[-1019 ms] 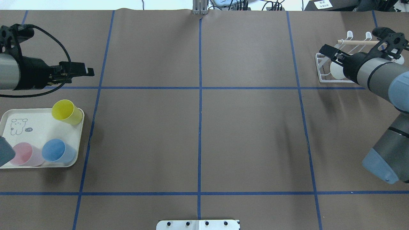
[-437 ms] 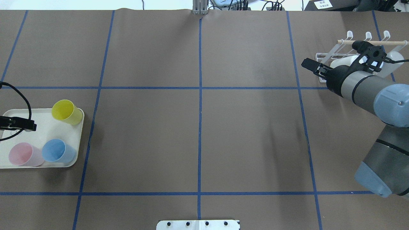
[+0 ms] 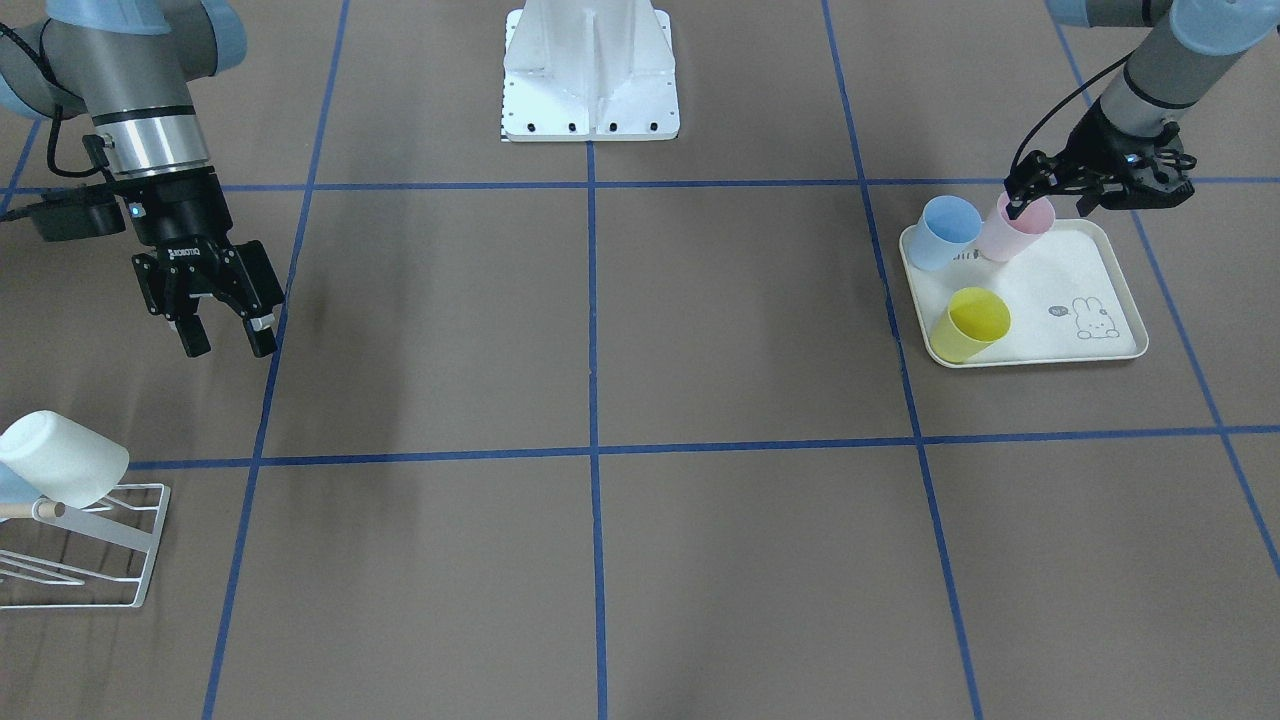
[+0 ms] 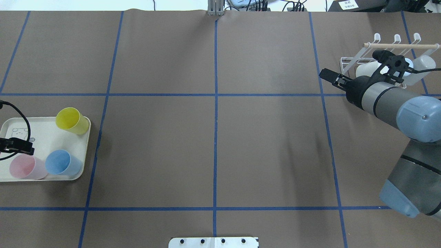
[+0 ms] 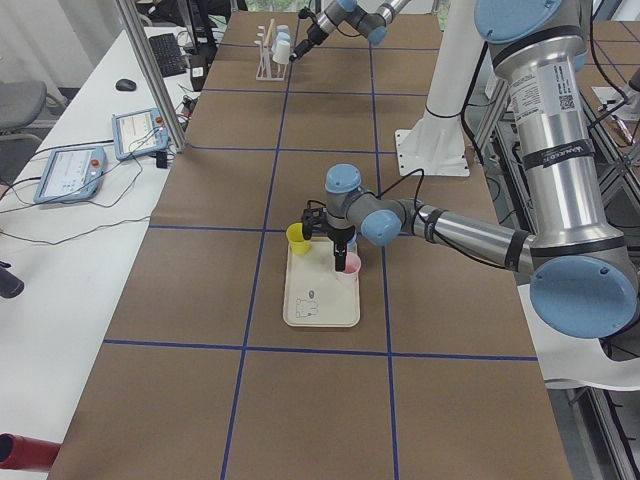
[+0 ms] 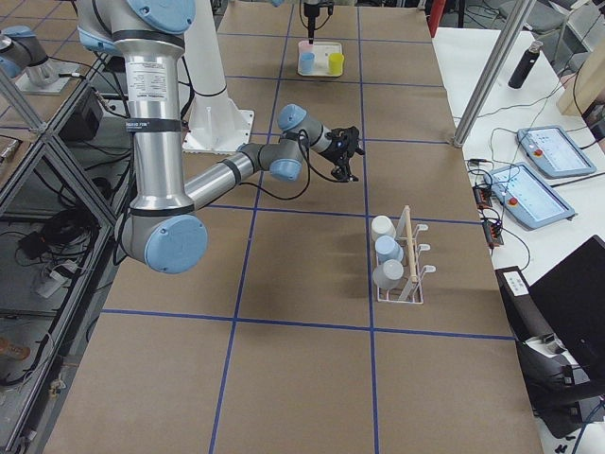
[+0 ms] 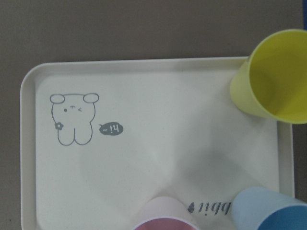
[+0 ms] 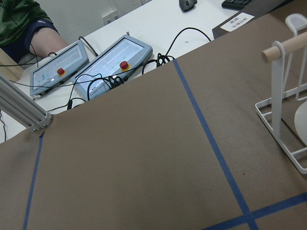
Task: Transfer IKEA cup to right arm and place on rack
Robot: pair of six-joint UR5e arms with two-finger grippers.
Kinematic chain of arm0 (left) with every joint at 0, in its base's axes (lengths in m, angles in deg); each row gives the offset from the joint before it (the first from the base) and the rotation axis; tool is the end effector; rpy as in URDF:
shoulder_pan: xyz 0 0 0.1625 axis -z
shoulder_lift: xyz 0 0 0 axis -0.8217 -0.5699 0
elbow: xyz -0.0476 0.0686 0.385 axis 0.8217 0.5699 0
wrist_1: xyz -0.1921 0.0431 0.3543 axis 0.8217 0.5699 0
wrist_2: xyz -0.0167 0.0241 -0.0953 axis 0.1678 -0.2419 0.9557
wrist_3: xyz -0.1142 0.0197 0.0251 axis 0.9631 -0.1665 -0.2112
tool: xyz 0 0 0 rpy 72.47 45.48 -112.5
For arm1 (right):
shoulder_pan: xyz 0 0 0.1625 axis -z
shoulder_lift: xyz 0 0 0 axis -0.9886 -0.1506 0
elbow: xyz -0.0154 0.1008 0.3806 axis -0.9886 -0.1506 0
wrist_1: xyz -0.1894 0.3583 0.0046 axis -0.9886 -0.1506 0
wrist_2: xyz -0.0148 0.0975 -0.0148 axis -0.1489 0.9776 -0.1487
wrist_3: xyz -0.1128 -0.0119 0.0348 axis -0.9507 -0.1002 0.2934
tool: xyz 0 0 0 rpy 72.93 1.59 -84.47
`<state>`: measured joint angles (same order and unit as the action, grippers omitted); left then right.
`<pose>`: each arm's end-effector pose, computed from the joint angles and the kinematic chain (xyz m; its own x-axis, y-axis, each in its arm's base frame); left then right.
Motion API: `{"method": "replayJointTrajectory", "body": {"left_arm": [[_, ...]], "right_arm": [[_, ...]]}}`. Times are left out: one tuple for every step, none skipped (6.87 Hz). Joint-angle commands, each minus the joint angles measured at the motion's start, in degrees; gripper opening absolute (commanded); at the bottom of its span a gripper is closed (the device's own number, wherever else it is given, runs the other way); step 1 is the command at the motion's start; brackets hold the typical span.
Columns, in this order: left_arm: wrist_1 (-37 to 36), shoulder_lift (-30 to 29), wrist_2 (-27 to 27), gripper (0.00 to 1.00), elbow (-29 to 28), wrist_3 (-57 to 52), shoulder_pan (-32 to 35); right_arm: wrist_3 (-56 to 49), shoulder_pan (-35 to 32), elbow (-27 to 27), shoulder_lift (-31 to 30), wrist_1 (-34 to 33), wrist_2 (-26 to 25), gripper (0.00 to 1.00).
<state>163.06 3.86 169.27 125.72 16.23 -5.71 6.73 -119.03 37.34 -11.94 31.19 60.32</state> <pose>0.2112 -0.3524 0.5081 0.7078 -0.0199 -0.7062 -0.0003 0.9996 -0.0285 -0.3111 -0.4410 0.3542 0.3828 0.2122 0.8991 -0.7273 0.6694 0.1516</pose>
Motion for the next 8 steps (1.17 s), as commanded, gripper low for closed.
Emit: {"method": "replayJointTrajectory", "body": {"left_arm": [[0.43, 1.13, 2.62, 1.0, -1.44, 0.01, 0.02], [0.43, 1.22, 2.62, 1.0, -2.58, 0.01, -0.06], [1.13, 0.61, 2.71, 0.99, -5.64, -0.08, -0.24], [3.48, 0.52, 2.71, 0.97, -7.32, 0.01, -0.24], [3.86, 0.52, 2.88, 0.49, -7.6, 0.1, -0.33], [3.6, 0.34, 6.97, 0.0, -7.52, 0.19, -0.33], [3.51, 0.25, 8.49, 0.0, -7.69, 0.19, -0.33], [3.6, 0.34, 8.59, 0.0, -7.6, 0.19, -0.24]], "right_arm": [[0.18, 1.04, -0.04, 0.11, 0.0, -1.2, 1.0], [0.18, 1.22, -0.04, 0.2, 0.0, -1.29, 1.0], [0.18, 1.31, -0.04, 0.46, -0.09, -1.46, 1.0], [0.18, 1.4, -0.12, 0.46, 0.0, -1.46, 1.0], [0.18, 1.4, -0.13, 0.46, 0.0, -1.55, 1.0], [0.18, 1.48, -0.04, 0.46, 0.0, -1.64, 1.0], [0.18, 1.57, -0.04, 0.46, 0.0, -1.64, 1.0], [0.18, 1.57, -0.21, 0.46, -0.09, -2.16, 1.0]]}}
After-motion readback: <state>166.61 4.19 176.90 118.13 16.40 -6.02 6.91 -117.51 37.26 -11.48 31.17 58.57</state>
